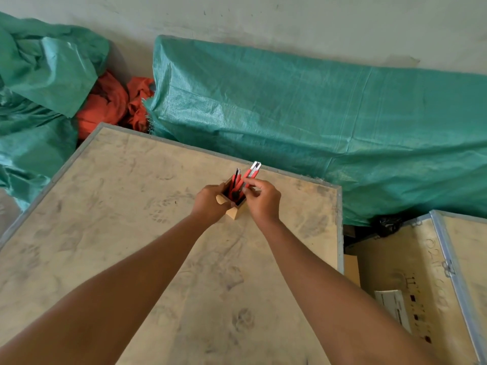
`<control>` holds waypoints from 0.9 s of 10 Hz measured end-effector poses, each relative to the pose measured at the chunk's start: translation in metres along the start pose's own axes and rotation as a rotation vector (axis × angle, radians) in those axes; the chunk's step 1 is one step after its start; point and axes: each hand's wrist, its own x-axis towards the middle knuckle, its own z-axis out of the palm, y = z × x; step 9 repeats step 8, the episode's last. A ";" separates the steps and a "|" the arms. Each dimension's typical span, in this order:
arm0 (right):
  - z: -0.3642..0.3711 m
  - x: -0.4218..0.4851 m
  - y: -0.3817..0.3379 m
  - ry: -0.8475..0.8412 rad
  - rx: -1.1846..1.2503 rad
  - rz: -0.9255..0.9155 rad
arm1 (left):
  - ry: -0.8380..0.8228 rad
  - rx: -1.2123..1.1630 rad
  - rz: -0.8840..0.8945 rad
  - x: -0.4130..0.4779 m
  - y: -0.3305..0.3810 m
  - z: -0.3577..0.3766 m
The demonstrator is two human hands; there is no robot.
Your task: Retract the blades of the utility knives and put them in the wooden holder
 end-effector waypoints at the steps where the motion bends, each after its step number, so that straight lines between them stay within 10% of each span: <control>1: 0.008 -0.007 0.006 -0.019 -0.047 -0.044 | -0.006 -0.011 -0.018 0.003 -0.005 0.003; 9: -0.023 -0.024 -0.013 -0.020 0.079 0.006 | 0.086 -0.067 -0.011 -0.021 0.024 -0.012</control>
